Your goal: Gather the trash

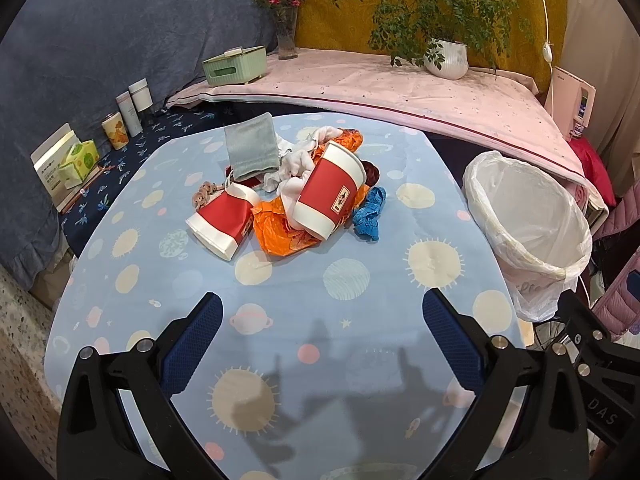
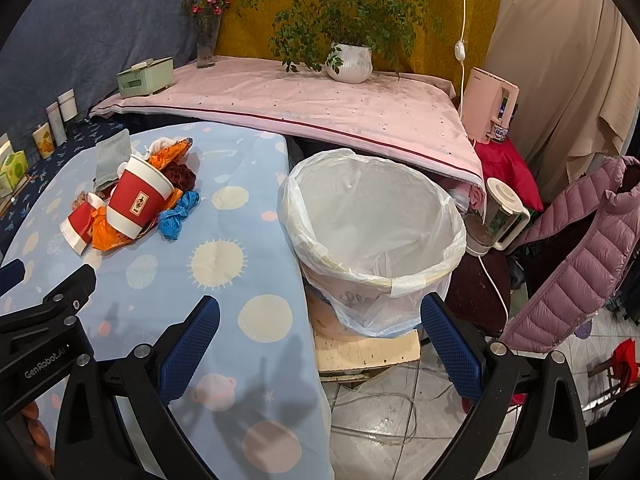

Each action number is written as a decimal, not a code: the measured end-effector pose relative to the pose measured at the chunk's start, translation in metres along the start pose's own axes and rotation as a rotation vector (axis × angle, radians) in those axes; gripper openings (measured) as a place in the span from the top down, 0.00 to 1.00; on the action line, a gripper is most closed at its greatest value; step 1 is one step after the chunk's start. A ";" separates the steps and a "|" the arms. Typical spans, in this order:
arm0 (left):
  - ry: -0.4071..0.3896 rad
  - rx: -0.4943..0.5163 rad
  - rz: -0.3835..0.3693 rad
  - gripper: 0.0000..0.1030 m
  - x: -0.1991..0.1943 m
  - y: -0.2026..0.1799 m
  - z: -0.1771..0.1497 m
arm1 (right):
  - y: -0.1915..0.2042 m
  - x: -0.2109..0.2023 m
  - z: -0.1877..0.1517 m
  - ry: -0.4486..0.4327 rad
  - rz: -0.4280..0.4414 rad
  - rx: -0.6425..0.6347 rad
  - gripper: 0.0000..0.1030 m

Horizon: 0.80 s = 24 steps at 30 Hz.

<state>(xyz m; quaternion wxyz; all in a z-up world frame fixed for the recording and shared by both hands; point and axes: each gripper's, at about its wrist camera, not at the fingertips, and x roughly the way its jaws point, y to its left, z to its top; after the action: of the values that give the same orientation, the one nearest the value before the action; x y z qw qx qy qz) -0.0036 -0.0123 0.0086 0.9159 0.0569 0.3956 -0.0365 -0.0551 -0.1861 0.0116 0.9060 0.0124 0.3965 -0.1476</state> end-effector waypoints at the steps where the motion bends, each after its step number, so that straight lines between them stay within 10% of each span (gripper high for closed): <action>1: 0.002 0.000 -0.002 0.07 0.000 0.000 0.000 | -0.001 0.000 0.001 -0.001 0.000 0.000 0.07; 24: -0.009 -0.099 -0.022 0.07 0.032 0.054 0.010 | 0.034 0.013 0.027 -0.083 0.009 0.012 0.07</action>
<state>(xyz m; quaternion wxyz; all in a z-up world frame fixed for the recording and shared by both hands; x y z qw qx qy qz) 0.0316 0.0389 -0.0041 0.9190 0.0069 0.3933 -0.0273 -0.0181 -0.1611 0.0169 0.9223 0.0135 0.3575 -0.1460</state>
